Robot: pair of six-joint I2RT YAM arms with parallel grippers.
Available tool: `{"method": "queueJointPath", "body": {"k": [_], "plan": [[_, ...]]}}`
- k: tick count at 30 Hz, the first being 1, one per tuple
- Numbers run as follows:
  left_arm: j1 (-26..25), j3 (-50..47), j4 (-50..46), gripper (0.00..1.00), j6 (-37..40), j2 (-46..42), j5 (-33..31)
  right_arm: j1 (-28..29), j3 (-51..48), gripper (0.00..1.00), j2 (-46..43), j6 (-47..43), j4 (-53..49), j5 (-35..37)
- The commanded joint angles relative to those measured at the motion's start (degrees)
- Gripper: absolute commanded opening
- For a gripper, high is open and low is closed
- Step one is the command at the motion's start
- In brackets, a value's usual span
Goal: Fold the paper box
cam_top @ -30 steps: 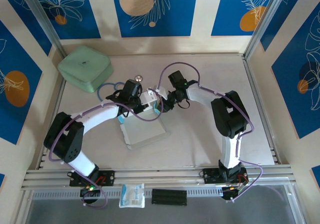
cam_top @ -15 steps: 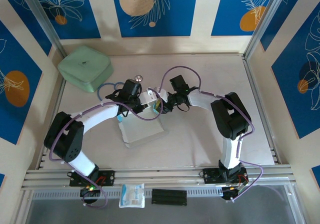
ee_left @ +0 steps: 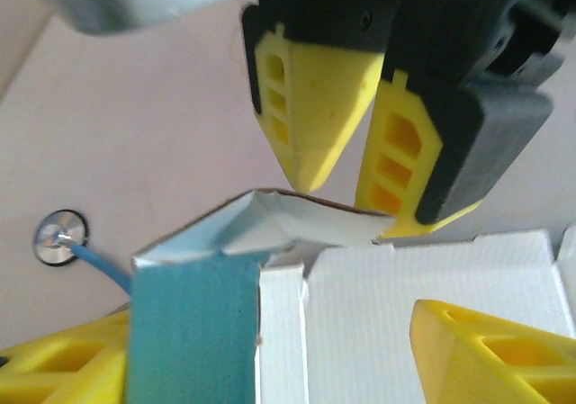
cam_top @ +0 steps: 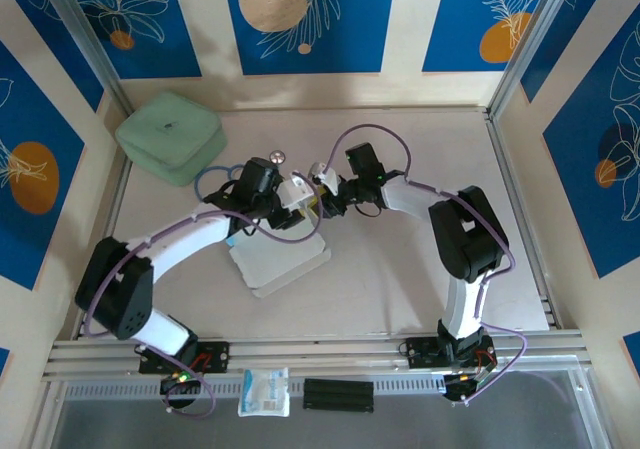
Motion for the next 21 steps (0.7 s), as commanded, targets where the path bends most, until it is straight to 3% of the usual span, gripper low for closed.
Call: {"method": "queueJointPath", "body": {"k": [1,8,16,21], "plan": [[-0.41,-0.42,-0.6,0.69,-5.8,-4.42,-1.3,-0.91,0.68,0.37,-2.83,5.1,0.97,-0.59],[-0.46,-0.1,-7.73,0.69,-20.15,-10.9,-6.51,-1.55,-6.4,0.39,-6.75,11.49,5.19,0.84],[-3.24,-1.93,-21.49,0.62,-60.29,-22.89,-21.05,3.86,-7.16,0.52,-8.91,21.18,2.28,9.19],[-9.32,-3.97,-27.31,0.57,-72.55,-26.22,-25.38,5.52,-4.26,0.52,-4.42,21.4,3.19,15.77]]}}
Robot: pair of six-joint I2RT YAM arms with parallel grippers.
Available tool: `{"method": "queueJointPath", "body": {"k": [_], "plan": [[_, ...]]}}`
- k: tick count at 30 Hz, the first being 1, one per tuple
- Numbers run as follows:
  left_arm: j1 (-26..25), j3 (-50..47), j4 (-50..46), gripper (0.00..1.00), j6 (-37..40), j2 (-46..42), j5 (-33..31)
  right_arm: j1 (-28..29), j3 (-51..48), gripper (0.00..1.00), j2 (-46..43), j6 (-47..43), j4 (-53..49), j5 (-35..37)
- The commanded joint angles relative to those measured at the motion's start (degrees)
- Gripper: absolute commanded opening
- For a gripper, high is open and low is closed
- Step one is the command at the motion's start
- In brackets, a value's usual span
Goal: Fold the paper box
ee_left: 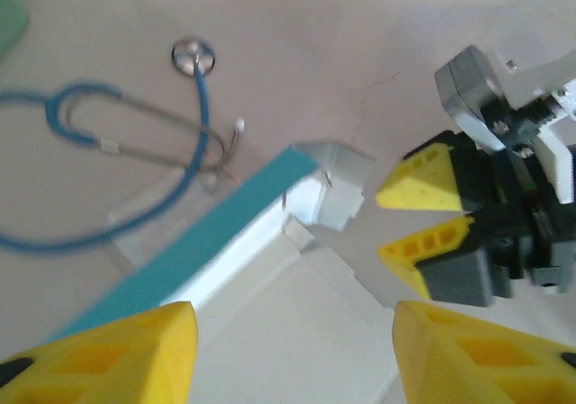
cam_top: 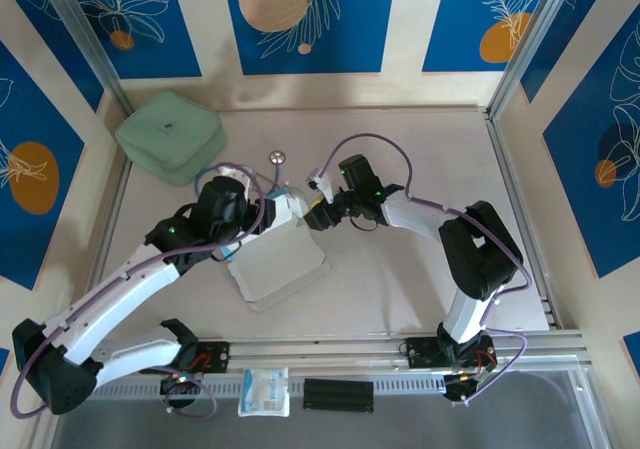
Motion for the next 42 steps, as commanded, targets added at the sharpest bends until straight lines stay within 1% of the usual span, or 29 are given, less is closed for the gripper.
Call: {"method": "queueJointPath", "body": {"k": [1,3,4,6,9,11,13,14,15,18,21,23,25,26,28,29,31,33,35,38,40,42], "plan": [[-3.69,-1.72,-7.63,0.56,-14.39,-0.25,-6.39,-0.14,3.86,0.5,3.64,1.87,-0.28,6.58],[-5.62,-2.17,-8.09,0.52,-15.44,0.81,-8.45,0.08,5.88,0.44,5.67,1.36,0.63,8.47],[-6.18,-2.35,-8.1,0.49,-15.68,1.56,-9.02,0.19,6.39,0.4,6.4,1.36,1.3,8.94],[-7.28,-2.39,-7.97,0.45,-15.85,3.21,-9.69,0.48,7.88,0.25,7.57,1.78,1.38,9.94],[-7.89,-2.45,-7.12,0.41,-15.37,5.1,-9.7,1.31,7.67,0.09,7.5,2.32,2.3,9.83],[-7.99,-2.53,-5.86,0.38,-14.88,5.81,-8.99,1.9,6.73,0.0,6.69,3.72,3.15,11.5],[-7.98,-2.71,-4.03,0.34,-14.42,6.42,-7.7,2.71,5.48,0.0,5.34,5.86,3.49,15.37],[-7.98,-2.92,-2.43,0.33,-13.88,6.81,-6.63,3.34,4.57,0.0,4.4,6.84,3.32,18.72],[-7.98,-3.32,-0.5,0.31,-12.9,7.36,-4.94,3.93,3.58,0.0,3.46,8.03,2.97,22.66],[-7.98,-4.55,7.04,0.26,-9.85,9.87,0.8,4.77,-0.92,0.0,-0.03,9.18,3.48,27.55],[-7.85,-5.02,11.86,0.18,-8.52,13.78,1.82,4.83,-3.89,0.0,-3.29,9.27,2.24,31.41],[-7.64,-3.88,13.13,0.11,-8.01,16.85,2.05,4.7,-4.4,0.0,-4.7,9.12,-0.09,34.68],[-7.64,-1.96,13.08,0.02,-7.65,19.97,1.67,4.52,-5.2,0.0,-6.18,8.33,-1.08,36.65],[-7.59,-1.32,13.41,0.0,-7.68,21.53,1.63,4.15,-5.65,0.0,-6.97,8.46,-1.63,37.61],[-7.29,0.16,13.99,0.0,-7.48,24.7,3.84,3.17,-6.29,0.0,-8.2,9.23,-2.67,38.92],[-7.28,0.69,15.09,0.0,-6.74,26.05,6.04,2.69,-6.66,0.0,-8.97,9.83,-3.28,40.01],[-7.42,0.48,20.18,0.0,-5.51,27.77,13.1,1.5,-7.54,0.0,-10.35,11.3,-4.18,42.46],[-7.71,-1.03,27.4,0.0,-5.21,29.3,19.92,-0.2,-8.98,0.0,-11.81,13.41,-4.04,43.63],[-8.31,-1.16,31.12,0.0,-5.09,31.45,23.41,-1.74,-10.42,0.0,-12.72,15.47,-2.97,43.4],[-8.89,0.07,34.21,0.0,-5.86,35.79,27.07,-3.27,-11.23,0.0,-13.15,19.47,-2.47,42.77],[-9.37,0.58,38.3,0.0,-6.76,38.75,30.48,-3.48,-11.39,0.0,-12.97,21.28,-2.5,43.2],[-9.89,1.94,40.61,0.0,-7.48,41.79,32.56,-3.65,-11.07,0.0,-12.65,22.97,-2.84,44.36]]}}
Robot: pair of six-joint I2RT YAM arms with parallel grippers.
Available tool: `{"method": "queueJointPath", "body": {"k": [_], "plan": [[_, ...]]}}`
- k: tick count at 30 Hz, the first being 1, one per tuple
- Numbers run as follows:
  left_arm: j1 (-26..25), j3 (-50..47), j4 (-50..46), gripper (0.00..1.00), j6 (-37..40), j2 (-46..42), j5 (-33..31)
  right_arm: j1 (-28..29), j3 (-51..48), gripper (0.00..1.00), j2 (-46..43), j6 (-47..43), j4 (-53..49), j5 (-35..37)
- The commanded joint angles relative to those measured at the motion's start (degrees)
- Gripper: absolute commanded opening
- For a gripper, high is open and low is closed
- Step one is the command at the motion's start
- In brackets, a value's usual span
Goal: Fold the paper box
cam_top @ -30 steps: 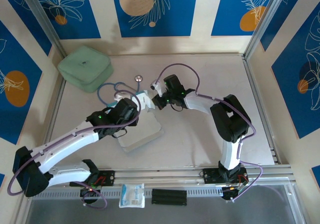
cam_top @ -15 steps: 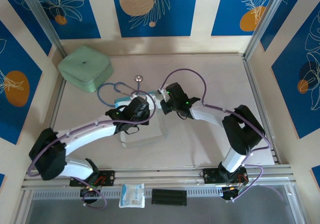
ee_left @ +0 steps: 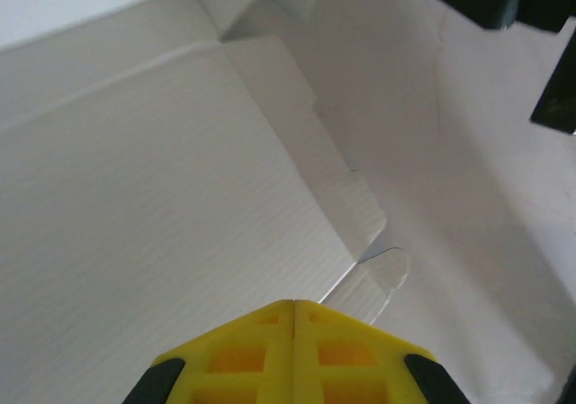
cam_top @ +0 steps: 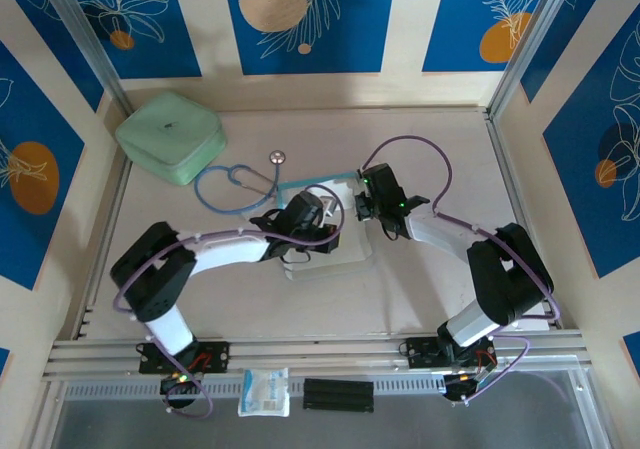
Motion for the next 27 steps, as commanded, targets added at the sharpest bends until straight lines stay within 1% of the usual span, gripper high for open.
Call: {"method": "queueJointPath", "body": {"k": [1,5,9,13,16,18,23,27], "plan": [[-1.42,3.11,7.01,0.0,-0.53,4.35,7.32,-0.02,0.2,0.0,-0.6,5.64,-0.89,2.71],[-2.55,6.48,5.33,0.0,1.16,8.78,6.81,-0.29,0.95,0.0,-0.4,8.75,-2.95,3.83],[-2.7,5.9,6.93,0.0,1.32,11.61,5.35,-0.45,1.2,0.0,-0.55,10.32,-3.87,4.04],[-2.71,5.61,8.77,0.0,1.25,14.91,7.42,-0.45,1.5,0.0,-1.08,11.83,-4.73,2.82],[-2.71,5.04,12.17,0.0,0.68,16.64,10.0,-0.47,1.81,0.0,-1.71,13.98,-5.73,1.2],[-2.67,5.17,12.52,0.0,0.74,17.4,10.28,-0.54,2.39,0.0,-2.17,17.06,-7.23,0.08],[-2.17,4.6,10.89,0.0,1.34,18.09,6.93,-0.34,3.58,0.0,-3.76,25.68,-11.57,-1.53],[-1.7,3.59,12.22,0.0,0.72,18.3,6.9,0.04,3.48,0.0,-4.38,29.95,-13.96,-2.45]]}}
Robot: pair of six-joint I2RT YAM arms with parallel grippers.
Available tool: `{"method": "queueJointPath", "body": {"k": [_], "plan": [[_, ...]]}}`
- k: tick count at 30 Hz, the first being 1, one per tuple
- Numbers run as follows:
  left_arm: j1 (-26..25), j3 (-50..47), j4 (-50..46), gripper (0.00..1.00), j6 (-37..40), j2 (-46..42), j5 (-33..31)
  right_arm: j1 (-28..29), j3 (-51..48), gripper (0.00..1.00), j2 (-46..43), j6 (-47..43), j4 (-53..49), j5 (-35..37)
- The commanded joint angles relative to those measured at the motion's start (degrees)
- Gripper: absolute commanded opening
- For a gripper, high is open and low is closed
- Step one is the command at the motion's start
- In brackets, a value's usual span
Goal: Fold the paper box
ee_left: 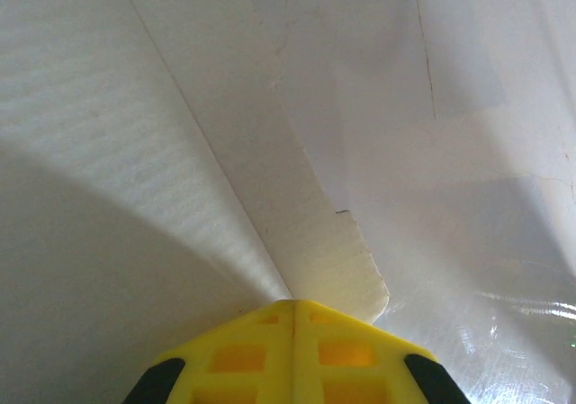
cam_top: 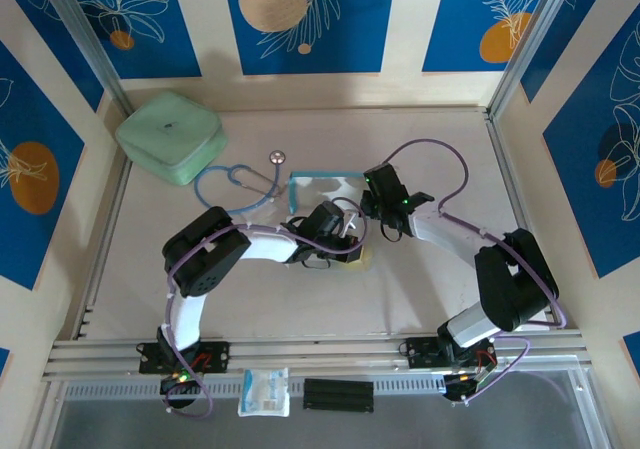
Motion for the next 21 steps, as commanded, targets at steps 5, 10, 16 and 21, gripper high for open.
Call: {"method": "queueJointPath", "body": {"k": [5,10,16,21], "plan": [[0.44,-1.3,-0.09,0.0,0.41,2.28,-1.87,0.58,2.39,0.0,-1.98,10.13,-6.76,-2.02],[0.44,-1.35,0.6,0.0,0.5,2.3,-1.78,3.43,0.75,0.0,-1.57,15.93,-7.52,1.22],[0.44,-2.57,2.41,0.0,-0.17,0.6,-2.16,7.29,-8.75,0.0,-1.53,12.56,4.4,7.91],[0.62,-3.49,0.91,0.0,-0.44,-3.39,-3.84,8.99,-11.54,0.0,-1.19,11.01,7.1,10.53]]}}
